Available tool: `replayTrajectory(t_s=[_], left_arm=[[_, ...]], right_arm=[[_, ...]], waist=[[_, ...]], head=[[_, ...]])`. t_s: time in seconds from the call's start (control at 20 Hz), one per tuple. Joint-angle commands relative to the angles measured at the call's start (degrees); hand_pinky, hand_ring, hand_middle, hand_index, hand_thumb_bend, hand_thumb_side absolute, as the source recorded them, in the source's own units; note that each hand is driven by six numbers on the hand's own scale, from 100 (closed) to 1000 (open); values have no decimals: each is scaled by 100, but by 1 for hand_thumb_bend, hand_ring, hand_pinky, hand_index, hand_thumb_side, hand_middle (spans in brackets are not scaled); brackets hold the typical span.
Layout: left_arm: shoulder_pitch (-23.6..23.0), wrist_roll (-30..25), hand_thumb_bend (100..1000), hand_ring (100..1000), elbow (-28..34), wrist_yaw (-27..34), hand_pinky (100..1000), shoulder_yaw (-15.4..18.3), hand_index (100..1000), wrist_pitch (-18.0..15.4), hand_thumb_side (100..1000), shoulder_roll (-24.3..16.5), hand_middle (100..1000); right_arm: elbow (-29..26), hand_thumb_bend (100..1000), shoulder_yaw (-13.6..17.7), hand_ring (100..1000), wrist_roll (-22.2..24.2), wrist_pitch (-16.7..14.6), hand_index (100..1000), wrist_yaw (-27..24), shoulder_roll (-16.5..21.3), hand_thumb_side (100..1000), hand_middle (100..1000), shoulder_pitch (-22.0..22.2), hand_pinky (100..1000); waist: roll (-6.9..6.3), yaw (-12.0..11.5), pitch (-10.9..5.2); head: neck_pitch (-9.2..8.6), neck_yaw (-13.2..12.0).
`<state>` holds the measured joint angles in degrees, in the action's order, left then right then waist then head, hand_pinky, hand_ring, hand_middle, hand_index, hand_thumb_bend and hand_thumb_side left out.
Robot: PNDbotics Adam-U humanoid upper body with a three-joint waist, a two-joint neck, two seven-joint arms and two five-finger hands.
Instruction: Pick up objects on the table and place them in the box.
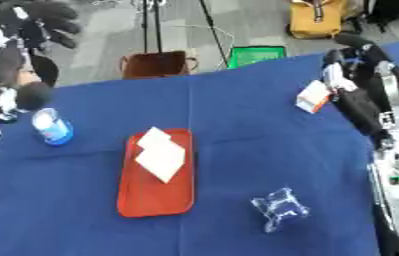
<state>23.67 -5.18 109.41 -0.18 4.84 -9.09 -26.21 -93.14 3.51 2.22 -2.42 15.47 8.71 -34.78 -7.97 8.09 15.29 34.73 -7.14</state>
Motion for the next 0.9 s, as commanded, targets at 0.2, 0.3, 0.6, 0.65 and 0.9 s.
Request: replayTrajectory(t_s=[0.2,0.3,0.6,0.65,0.9], left_arm=[[-331,566,676,727,-229,787,622,468,853,0,775,-68,726],[-385,618,674,726,-352,936,621,497,853,-14,777,-22,726],[-530,583,642,723,-576,1239,611,574,863,-22,803,100,726],[-537,571,642,723,-594,1275,611,584,863,-24,803,110,726],[-550,545,644,723,-622,1368,611,619,870,-18,803,152,726]], right_arm=[[-140,100,27,526,-28,3,851,10,14,503,619,-102,694],[-146,100,34,525,-33,5,851,19,11,503,619,-111,694],[-146,100,23,526,-16,7,852,31,-20,501,619,-124,695],[-146,100,22,526,-13,8,852,33,-20,501,619,-127,695],[-155,100,23,526,-11,12,852,59,-34,499,620,-140,695]], waist=[[42,-17,-88],[45,5,-83],[65,-9,-83],[71,-15,-84],[84,-50,-83]], head=[[23,88],[21,145],[43,172],[56,177],[126,280]])
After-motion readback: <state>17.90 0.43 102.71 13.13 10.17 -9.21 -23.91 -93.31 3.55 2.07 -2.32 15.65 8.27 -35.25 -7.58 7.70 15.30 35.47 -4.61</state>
